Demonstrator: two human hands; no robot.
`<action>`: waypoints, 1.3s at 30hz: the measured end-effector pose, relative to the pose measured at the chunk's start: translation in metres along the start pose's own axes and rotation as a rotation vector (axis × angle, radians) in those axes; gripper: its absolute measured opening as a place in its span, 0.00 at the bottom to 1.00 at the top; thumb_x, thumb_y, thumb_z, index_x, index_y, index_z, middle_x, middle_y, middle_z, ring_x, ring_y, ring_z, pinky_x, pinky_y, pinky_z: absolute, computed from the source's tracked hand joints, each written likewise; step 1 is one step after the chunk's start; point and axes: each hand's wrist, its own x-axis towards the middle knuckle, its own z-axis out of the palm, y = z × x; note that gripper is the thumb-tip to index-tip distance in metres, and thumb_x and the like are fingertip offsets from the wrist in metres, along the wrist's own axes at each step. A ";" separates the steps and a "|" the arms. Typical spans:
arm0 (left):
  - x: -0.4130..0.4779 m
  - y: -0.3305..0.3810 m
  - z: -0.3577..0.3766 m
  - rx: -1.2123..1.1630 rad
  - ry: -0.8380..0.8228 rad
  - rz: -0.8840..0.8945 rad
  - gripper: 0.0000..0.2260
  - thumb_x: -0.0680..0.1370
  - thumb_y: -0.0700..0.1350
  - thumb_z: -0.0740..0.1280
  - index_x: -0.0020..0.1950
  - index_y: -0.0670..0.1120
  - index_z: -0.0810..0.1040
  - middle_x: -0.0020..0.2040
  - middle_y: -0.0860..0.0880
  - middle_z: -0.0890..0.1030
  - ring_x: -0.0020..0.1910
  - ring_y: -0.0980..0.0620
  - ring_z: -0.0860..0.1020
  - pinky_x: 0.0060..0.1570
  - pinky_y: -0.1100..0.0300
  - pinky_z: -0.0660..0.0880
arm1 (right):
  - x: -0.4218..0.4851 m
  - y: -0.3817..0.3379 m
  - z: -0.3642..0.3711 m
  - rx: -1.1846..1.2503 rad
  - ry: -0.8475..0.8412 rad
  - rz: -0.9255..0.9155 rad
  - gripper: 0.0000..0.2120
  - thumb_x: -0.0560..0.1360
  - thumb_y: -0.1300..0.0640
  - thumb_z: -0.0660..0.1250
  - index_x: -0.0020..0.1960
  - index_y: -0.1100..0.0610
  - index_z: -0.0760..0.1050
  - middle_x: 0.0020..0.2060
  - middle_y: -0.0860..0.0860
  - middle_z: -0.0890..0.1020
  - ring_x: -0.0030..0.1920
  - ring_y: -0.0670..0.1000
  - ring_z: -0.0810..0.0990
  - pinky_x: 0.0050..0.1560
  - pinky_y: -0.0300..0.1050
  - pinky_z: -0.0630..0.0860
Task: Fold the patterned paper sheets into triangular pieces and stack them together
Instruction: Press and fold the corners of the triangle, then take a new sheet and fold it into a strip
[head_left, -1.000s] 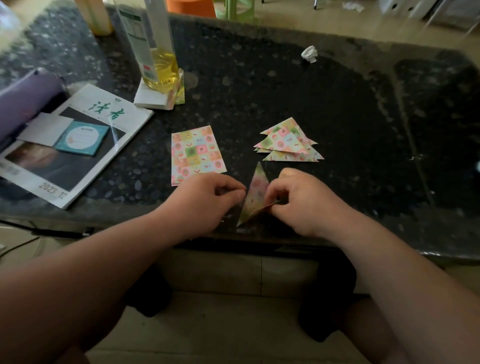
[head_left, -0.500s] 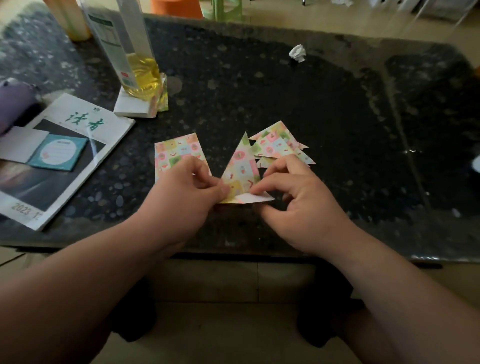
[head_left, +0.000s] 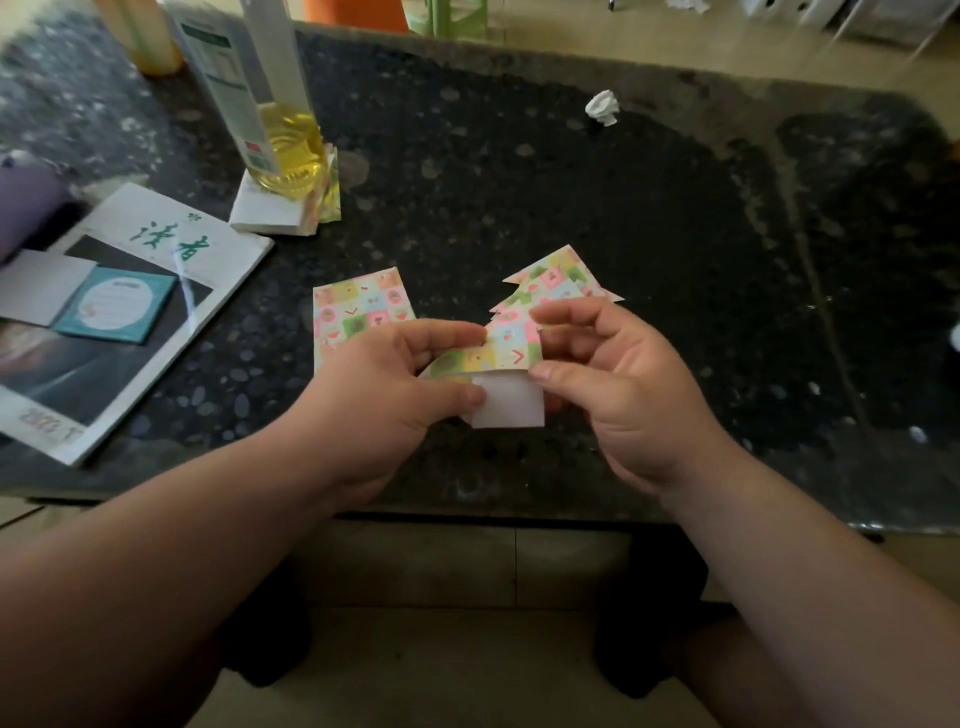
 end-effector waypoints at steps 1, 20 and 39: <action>0.000 -0.001 0.000 0.005 -0.002 0.006 0.19 0.75 0.29 0.72 0.61 0.47 0.82 0.57 0.46 0.86 0.58 0.48 0.84 0.62 0.51 0.78 | -0.001 0.000 0.000 0.016 -0.023 0.000 0.20 0.77 0.73 0.68 0.61 0.52 0.77 0.51 0.50 0.87 0.54 0.51 0.86 0.49 0.45 0.83; 0.003 0.006 0.002 -0.195 0.086 -0.211 0.11 0.78 0.40 0.72 0.59 0.37 0.82 0.52 0.42 0.87 0.52 0.45 0.86 0.59 0.45 0.81 | -0.010 -0.016 -0.008 -0.516 -0.305 -0.076 0.37 0.75 0.72 0.68 0.64 0.30 0.77 0.59 0.38 0.82 0.57 0.49 0.83 0.53 0.47 0.84; -0.007 0.013 0.003 0.015 0.050 0.077 0.07 0.79 0.31 0.67 0.46 0.42 0.76 0.38 0.45 0.85 0.40 0.45 0.86 0.45 0.53 0.84 | 0.000 -0.002 0.005 -0.127 0.131 -0.019 0.03 0.75 0.57 0.74 0.49 0.55 0.85 0.41 0.53 0.88 0.39 0.50 0.83 0.35 0.43 0.77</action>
